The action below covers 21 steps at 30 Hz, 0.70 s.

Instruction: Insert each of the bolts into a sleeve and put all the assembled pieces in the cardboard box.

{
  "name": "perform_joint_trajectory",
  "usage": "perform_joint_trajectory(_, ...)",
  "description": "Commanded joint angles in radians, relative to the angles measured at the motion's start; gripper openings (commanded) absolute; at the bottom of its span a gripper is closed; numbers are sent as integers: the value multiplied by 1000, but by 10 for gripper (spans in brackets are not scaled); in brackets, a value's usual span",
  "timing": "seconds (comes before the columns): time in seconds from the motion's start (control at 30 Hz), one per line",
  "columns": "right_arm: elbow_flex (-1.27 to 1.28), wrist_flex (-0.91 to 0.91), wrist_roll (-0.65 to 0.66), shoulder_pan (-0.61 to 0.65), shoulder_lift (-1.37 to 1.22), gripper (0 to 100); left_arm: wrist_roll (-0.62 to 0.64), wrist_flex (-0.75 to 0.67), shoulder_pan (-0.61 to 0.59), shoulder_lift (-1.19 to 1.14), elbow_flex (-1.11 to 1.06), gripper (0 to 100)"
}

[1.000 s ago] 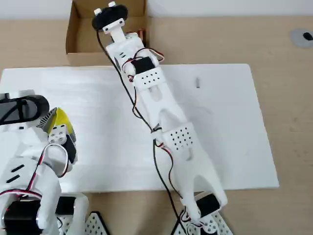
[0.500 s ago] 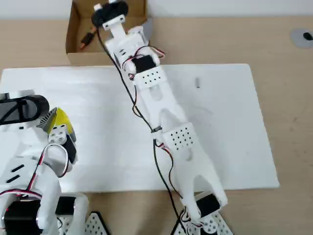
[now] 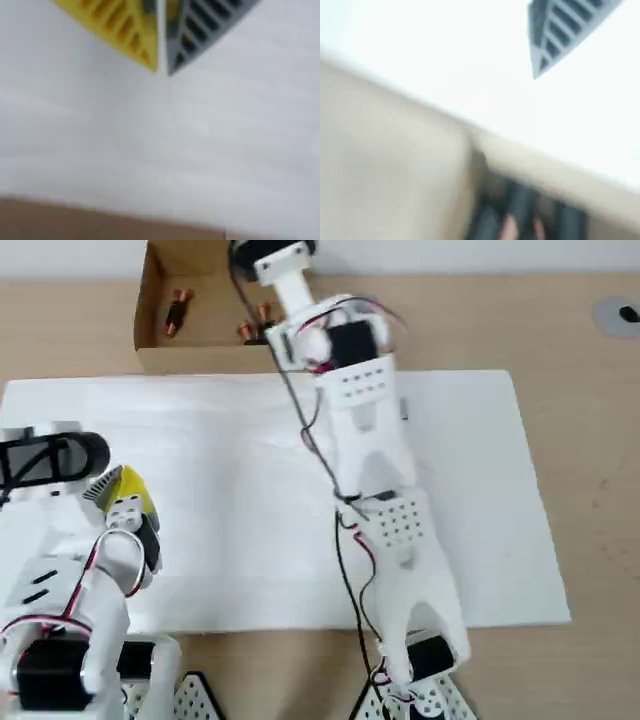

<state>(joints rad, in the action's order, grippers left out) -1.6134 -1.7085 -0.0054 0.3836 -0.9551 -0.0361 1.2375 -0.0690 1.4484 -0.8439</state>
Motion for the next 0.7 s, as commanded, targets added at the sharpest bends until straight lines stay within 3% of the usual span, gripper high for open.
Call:
perform_joint_trajectory(0.0,-53,-81,6,-61,160,511,2,-11,-3,-10,-49,6)
perform_joint_trajectory(0.13,-53,-81,11,-94,278,398,5,61,46,54,-14,6)
perform_joint_trajectory(0.23,-50,-81,12,-91,381,185,2,84,127,162,-11,6)
perform_joint_trajectory(0.33,-47,-81,14,-93,456,2,0,86,129,255,-31,6)
perform_joint_trajectory(0.4,-47,-81,14,-101,495,48,0,86,103,311,-58,6)
perform_joint_trajectory(0.67,-44,-84,8,-159,650,10,0,155,97,378,-163,7)
